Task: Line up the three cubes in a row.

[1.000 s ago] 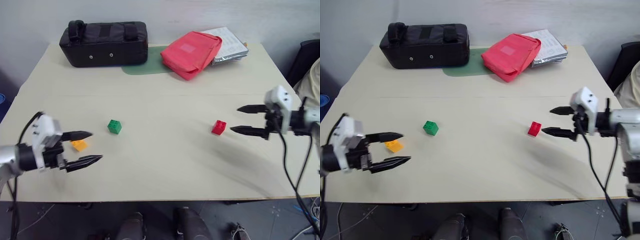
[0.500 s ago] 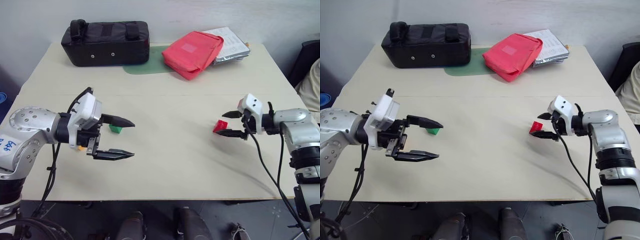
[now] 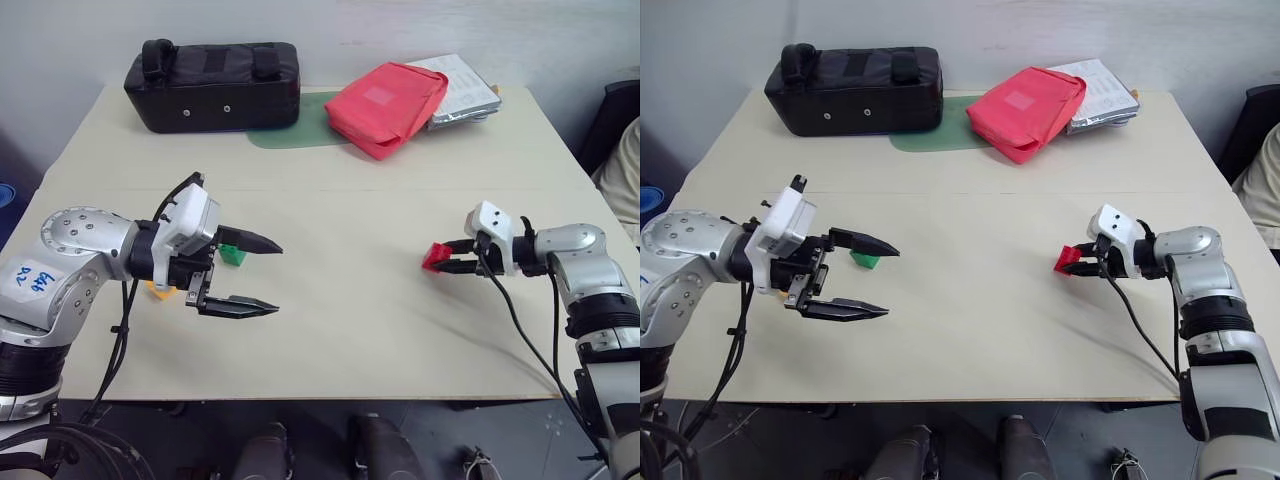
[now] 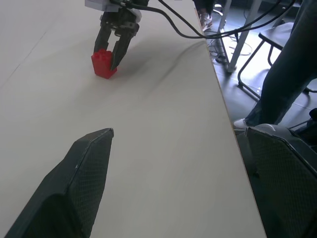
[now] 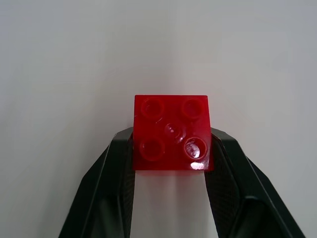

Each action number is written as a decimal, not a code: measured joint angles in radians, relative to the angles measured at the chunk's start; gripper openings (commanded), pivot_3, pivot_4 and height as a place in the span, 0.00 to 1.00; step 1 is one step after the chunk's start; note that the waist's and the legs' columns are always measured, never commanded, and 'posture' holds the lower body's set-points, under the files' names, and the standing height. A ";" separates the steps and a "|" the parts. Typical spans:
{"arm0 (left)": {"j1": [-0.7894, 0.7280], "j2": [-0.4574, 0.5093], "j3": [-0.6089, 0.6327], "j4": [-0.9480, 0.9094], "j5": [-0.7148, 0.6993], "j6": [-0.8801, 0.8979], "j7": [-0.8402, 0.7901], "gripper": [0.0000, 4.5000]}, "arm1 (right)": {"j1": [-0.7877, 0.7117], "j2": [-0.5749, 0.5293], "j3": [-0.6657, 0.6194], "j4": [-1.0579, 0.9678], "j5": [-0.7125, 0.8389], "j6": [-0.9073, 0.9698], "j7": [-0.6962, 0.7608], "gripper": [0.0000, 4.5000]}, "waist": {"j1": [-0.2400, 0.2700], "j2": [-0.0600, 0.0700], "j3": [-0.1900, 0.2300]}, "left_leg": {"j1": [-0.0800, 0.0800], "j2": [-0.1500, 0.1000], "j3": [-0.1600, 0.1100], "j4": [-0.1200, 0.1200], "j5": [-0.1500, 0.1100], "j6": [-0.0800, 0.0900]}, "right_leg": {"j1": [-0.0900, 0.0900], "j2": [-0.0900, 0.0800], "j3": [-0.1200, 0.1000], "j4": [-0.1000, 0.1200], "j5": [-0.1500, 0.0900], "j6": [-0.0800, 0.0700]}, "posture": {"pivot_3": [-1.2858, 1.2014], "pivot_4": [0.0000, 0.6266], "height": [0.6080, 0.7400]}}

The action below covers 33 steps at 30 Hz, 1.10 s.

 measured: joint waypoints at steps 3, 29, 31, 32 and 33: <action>0.000 -0.001 -0.009 0.001 0.010 -0.009 -0.020 1.00 | 0.099 -0.024 -0.002 -0.202 0.065 0.048 0.078 0.33 | 0.001 0.000 0.000 | 0.000 0.000 0.000 0.000 0.000 0.000 | 0.000 0.000 0.000 0.000 0.000 0.000 | 0.52 0.24 1.00; -0.007 -0.052 -0.120 0.000 0.098 -0.113 -0.113 1.00 | 0.496 -0.080 0.087 -0.921 0.083 0.200 -0.108 0.33 | 0.003 0.000 0.000 | 0.001 0.000 -0.001 0.000 -0.001 0.001 | 0.002 0.000 0.000 -0.004 0.000 0.000 | 0.52 0.24 1.00; -0.009 -0.052 -0.120 0.001 0.100 -0.113 -0.112 1.00 | 0.487 -0.074 0.094 -0.903 0.079 0.192 -0.106 0.33 | 0.003 0.000 0.000 | 0.001 0.000 -0.001 0.000 -0.001 0.001 | 0.002 0.000 0.000 -0.004 0.000 0.000 | 0.52 0.24 1.00; -0.009 -0.053 -0.120 0.001 0.101 -0.113 -0.112 1.00 | 0.477 -0.071 0.097 -0.893 0.079 0.192 -0.107 0.41 | 0.003 0.000 0.000 | 0.001 0.000 -0.001 0.001 -0.001 0.001 | 0.002 0.000 0.000 -0.004 0.000 0.000 | 0.52 0.24 1.00; -0.009 -0.054 -0.120 0.001 0.102 -0.113 -0.112 1.00 | 0.470 -0.068 0.097 -0.884 0.078 0.192 -0.107 0.49 | 0.002 0.000 0.000 | 0.002 0.000 -0.001 0.001 -0.001 0.001 | 0.002 0.000 0.000 -0.004 0.000 0.000 | 0.52 0.24 1.00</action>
